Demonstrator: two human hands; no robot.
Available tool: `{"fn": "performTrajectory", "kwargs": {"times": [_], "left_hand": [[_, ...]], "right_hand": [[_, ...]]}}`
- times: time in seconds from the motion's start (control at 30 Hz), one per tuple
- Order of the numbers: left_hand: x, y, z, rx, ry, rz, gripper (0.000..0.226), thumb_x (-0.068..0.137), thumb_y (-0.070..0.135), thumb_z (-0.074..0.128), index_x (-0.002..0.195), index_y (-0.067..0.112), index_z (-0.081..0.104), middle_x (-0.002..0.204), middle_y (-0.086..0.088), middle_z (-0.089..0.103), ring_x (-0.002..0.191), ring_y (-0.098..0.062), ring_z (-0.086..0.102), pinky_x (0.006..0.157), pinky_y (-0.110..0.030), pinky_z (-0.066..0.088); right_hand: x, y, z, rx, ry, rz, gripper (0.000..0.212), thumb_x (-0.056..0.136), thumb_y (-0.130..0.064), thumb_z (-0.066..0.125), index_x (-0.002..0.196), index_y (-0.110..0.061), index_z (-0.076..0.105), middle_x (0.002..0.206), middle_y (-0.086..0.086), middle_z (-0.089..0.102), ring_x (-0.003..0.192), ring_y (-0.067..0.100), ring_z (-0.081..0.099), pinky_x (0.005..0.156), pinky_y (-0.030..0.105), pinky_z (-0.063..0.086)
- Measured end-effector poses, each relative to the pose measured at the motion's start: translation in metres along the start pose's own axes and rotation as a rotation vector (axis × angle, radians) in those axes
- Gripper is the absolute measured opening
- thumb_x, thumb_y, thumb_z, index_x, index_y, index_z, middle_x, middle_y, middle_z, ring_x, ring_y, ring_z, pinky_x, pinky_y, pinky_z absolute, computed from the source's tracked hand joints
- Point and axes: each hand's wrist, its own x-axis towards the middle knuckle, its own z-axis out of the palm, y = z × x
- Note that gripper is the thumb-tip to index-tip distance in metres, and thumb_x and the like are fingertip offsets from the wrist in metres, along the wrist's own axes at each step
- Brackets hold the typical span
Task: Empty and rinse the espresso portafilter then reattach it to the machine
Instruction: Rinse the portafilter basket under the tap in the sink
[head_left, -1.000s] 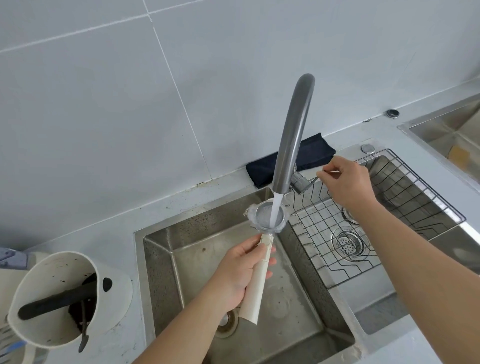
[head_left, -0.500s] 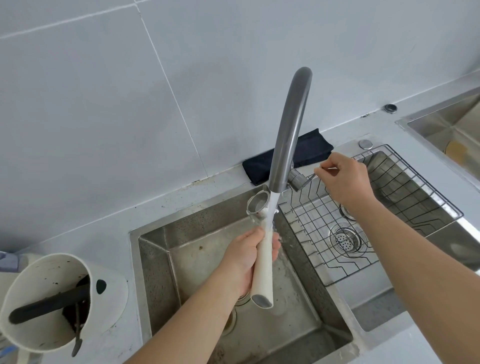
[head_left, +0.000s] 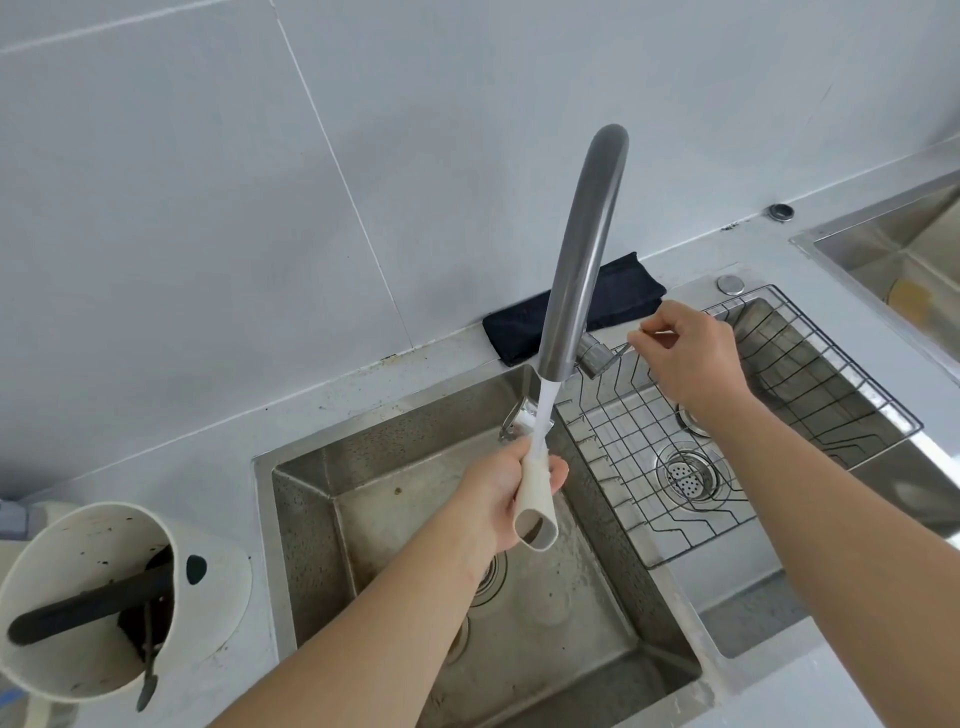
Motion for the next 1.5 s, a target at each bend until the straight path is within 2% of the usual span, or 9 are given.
{"fn": "performTrajectory", "kwargs": {"times": [0.07, 0.2, 0.37, 0.53, 0.8, 0.97, 1.1, 1.37, 1.5], "left_hand": [[0.002, 0.002, 0.002, 0.011, -0.006, -0.001, 0.014, 0.097, 0.007, 0.051, 0.109, 0.003, 0.054, 0.055, -0.01, 0.065, 0.063, -0.018, 0.052, 0.077, -0.028, 0.042], [0.003, 0.002, 0.006, 0.0, 0.04, 0.024, 0.022, 0.098, 0.01, 0.052, 0.118, 0.0, 0.052, 0.079, -0.013, 0.057, 0.06, -0.017, 0.056, 0.059, -0.026, 0.052], [-0.008, -0.001, 0.004, 0.175, 0.074, 0.031, 0.018, 0.096, 0.017, 0.058, 0.105, 0.001, 0.06, 0.093, -0.017, 0.062, 0.062, -0.017, 0.061, 0.045, -0.024, 0.052], [-0.017, -0.006, 0.002, 0.482, 0.09, 0.163, 0.012, 0.095, 0.011, 0.056, 0.092, 0.002, 0.063, 0.076, -0.015, 0.063, 0.054, -0.021, 0.057, 0.046, -0.026, 0.051], [-0.032, -0.011, -0.018, 0.753, 0.091, 0.232, 0.012, 0.092, 0.016, 0.058, 0.089, 0.022, 0.068, 0.082, -0.009, 0.066, 0.056, -0.02, 0.06, 0.05, -0.027, 0.052], [-0.035, -0.017, -0.032, 0.863, 0.084, 0.225, 0.021, 0.087, 0.022, 0.059, 0.103, 0.018, 0.073, 0.082, -0.006, 0.068, 0.058, -0.018, 0.063, 0.054, -0.028, 0.054], [-0.037, -0.018, -0.037, 0.905, 0.077, 0.216, 0.025, 0.086, 0.022, 0.06, 0.109, 0.02, 0.071, 0.085, -0.005, 0.067, 0.054, -0.014, 0.063, 0.051, -0.024, 0.051], [-0.044, -0.017, -0.055, 0.94, 0.096, 0.228, 0.018, 0.086, 0.021, 0.058, 0.093, 0.016, 0.073, 0.078, -0.009, 0.066, 0.056, -0.022, 0.06, 0.054, -0.029, 0.053], [-0.047, -0.016, -0.063, 0.949, 0.118, 0.256, 0.019, 0.087, 0.021, 0.057, 0.096, 0.016, 0.073, 0.077, -0.009, 0.064, 0.056, -0.021, 0.057, 0.052, -0.028, 0.052]], "right_hand": [[0.0, 0.0, -0.001, -0.004, 0.0, -0.002, 0.013, 0.091, -0.024, 0.068, 0.088, -0.012, 0.066, 0.083, 0.004, 0.07, 0.068, 0.013, 0.061, 0.067, 0.032, 0.055], [0.001, 0.001, 0.0, -0.007, 0.0, 0.002, 0.013, 0.091, -0.024, 0.068, 0.088, -0.012, 0.066, 0.083, 0.005, 0.071, 0.068, 0.013, 0.061, 0.067, 0.03, 0.054], [0.0, 0.001, 0.0, -0.001, 0.005, 0.008, 0.012, 0.09, -0.023, 0.068, 0.087, -0.012, 0.066, 0.082, 0.005, 0.071, 0.066, 0.017, 0.06, 0.061, 0.026, 0.051], [0.0, 0.0, 0.0, 0.007, -0.006, 0.013, 0.012, 0.091, -0.024, 0.068, 0.087, -0.013, 0.065, 0.083, 0.005, 0.07, 0.062, 0.018, 0.059, 0.063, 0.035, 0.057], [0.0, 0.001, 0.0, -0.016, -0.006, 0.001, 0.013, 0.091, -0.024, 0.068, 0.087, -0.012, 0.066, 0.083, 0.006, 0.07, 0.074, 0.025, 0.066, 0.064, 0.028, 0.052], [-0.001, -0.001, -0.001, -0.02, -0.006, -0.002, 0.013, 0.091, -0.024, 0.069, 0.088, -0.012, 0.066, 0.083, 0.006, 0.07, 0.076, 0.026, 0.068, 0.063, 0.028, 0.053], [-0.001, -0.002, -0.002, -0.011, -0.007, 0.005, 0.013, 0.091, -0.023, 0.069, 0.091, -0.011, 0.066, 0.085, 0.005, 0.07, 0.077, 0.026, 0.068, 0.07, 0.037, 0.059], [-0.001, 0.0, -0.001, -0.013, 0.006, -0.027, 0.012, 0.09, -0.023, 0.068, 0.088, -0.011, 0.066, 0.081, 0.005, 0.069, 0.069, 0.02, 0.062, 0.067, 0.033, 0.056], [0.0, 0.001, 0.0, -0.015, 0.002, -0.022, 0.012, 0.091, -0.023, 0.068, 0.087, -0.012, 0.066, 0.08, 0.002, 0.067, 0.065, 0.016, 0.06, 0.065, 0.031, 0.055]]}}
